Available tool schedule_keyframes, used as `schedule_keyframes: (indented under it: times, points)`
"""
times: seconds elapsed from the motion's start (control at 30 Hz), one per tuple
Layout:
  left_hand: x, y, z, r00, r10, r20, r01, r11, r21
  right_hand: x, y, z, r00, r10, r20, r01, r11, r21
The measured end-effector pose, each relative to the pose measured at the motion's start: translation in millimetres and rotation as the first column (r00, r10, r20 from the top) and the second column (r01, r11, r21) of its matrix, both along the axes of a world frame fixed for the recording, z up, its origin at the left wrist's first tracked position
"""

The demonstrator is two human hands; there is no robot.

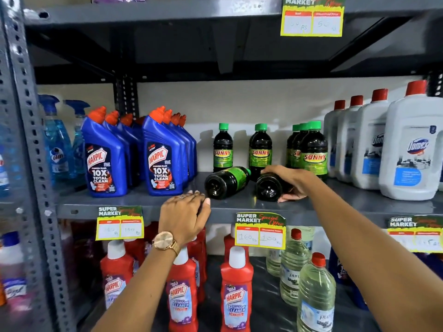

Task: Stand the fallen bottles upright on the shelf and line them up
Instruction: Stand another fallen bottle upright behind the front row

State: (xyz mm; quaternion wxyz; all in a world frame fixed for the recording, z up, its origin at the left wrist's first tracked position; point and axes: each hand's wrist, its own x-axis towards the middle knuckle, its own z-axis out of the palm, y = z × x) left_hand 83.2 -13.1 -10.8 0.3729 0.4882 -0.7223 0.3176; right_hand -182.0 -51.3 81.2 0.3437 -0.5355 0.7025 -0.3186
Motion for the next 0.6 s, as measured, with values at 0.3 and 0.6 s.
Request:
schedule_keyframes:
  times: [0.3,0.6]
  points:
    - [-1.2,-1.8,-2.2,1.0,-0.017,-0.015,0.017,0.999,-0.046,-0.3,-8.2,-33.5,0.955,-0.249,-0.163,0.077,0.735,-0.674]
    - [0.7,-2.1,-1.7,1.0,-0.029,0.001,0.029,0.999,-0.044,10.8,-16.6,-28.9,0.945,-0.271,-0.184,0.109,0.79,-0.603]
